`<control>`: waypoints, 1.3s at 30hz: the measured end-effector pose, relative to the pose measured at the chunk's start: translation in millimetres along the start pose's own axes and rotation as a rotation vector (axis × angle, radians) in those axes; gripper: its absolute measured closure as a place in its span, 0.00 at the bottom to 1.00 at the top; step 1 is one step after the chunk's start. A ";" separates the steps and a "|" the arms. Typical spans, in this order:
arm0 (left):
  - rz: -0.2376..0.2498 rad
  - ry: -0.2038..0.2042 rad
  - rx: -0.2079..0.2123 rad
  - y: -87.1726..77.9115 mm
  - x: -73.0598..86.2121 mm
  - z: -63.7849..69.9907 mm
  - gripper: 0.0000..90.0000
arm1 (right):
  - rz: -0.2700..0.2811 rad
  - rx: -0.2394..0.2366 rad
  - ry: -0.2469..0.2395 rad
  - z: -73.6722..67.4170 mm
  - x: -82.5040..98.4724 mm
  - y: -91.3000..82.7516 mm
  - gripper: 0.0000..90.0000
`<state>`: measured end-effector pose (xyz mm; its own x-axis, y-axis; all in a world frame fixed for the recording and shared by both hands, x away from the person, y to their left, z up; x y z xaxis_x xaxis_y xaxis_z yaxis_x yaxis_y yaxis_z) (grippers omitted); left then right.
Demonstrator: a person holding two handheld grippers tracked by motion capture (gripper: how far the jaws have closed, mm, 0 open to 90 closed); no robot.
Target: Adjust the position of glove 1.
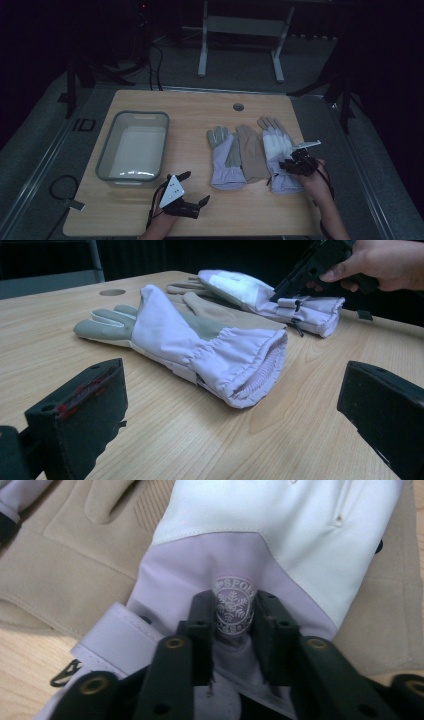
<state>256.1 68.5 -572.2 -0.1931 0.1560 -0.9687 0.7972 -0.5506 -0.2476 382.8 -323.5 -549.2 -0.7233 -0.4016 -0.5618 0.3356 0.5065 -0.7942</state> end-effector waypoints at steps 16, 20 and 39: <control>0.000 0.000 -0.003 0.0 0.0 -0.3 0.00 | 0.126 -0.025 0.059 -15.3 -6.1 -37.8 0.90; 0.000 0.000 -0.004 0.1 0.0 0.0 0.00 | 0.149 -0.041 0.049 -21.3 -14.9 -51.4 0.90; 0.000 0.008 -0.004 -0.3 0.0 0.2 0.00 | 0.209 -0.124 -0.061 -82.8 -80.4 -73.9 0.90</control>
<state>255.8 68.5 -572.2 -0.1885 0.1621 -0.9686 0.7996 -0.5473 -0.2472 366.2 -265.5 -426.2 -0.6074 -0.3216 -0.7264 0.3945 0.6715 -0.6273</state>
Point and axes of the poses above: each handheld gripper's, and its own axes: y roughly forward along the jaws, x roughly out of its underside, z roughly to its right, the point moved 3 cm from there along y, roughly forward along the jaws, and after that the axes turned 15 degrees about -x, right-handed, at the moved point
